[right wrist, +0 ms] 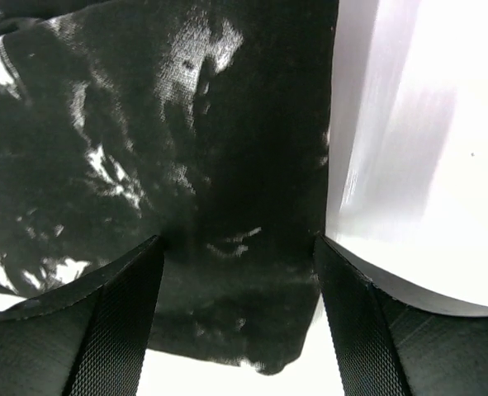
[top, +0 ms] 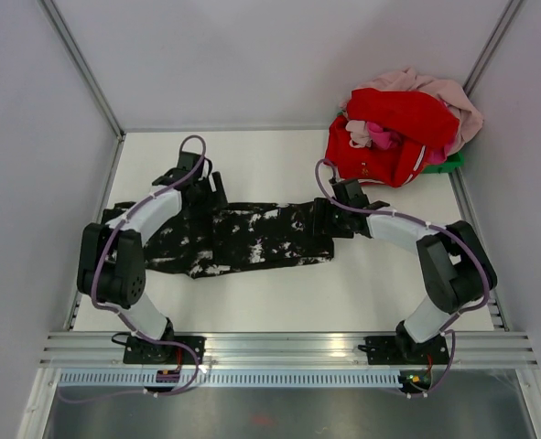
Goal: Fold and stack the trousers
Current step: Fold the trousers
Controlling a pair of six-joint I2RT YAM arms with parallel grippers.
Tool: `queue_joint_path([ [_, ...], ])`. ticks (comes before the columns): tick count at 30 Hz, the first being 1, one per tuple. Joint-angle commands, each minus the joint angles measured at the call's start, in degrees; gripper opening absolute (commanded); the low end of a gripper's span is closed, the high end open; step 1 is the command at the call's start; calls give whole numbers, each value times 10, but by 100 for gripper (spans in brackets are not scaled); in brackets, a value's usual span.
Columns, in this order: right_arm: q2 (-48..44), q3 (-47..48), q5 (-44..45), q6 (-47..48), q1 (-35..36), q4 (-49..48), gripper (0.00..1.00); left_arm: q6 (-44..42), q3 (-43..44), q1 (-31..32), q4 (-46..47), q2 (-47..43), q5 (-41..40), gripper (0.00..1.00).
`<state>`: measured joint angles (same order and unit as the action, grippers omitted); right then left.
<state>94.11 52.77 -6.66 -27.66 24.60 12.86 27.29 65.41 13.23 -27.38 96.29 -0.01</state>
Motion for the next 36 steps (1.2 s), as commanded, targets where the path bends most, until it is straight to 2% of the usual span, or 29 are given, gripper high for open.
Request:
queue_joint_path([
  [1,22,3,2,-6,2,-38,79,-34,62,-1,-49,-65,-43,93],
  [4,31,3,-3,-9,2,-48,74,-41,83,-1,-96,-104,-67,94],
  [9,47,7,11,1,2,-42,66,-34,70,-6,-138,-190,-108,100],
  [12,43,18,48,22,1,-7,66,-29,46,-8,-147,-246,-125,100],
  [17,0,41,51,46,1,42,71,-16,6,-9,-160,-301,-140,100],
  [22,-32,43,59,46,1,47,74,6,-24,-9,-163,-322,-155,100],
  [28,-9,24,54,50,-3,11,74,29,-45,-21,-173,-321,-162,100],
  [33,28,12,45,45,-4,-22,71,43,-64,-41,-175,-341,-142,100],
  [36,49,11,34,45,-4,-46,64,51,-82,-51,-175,-360,-141,100],
])
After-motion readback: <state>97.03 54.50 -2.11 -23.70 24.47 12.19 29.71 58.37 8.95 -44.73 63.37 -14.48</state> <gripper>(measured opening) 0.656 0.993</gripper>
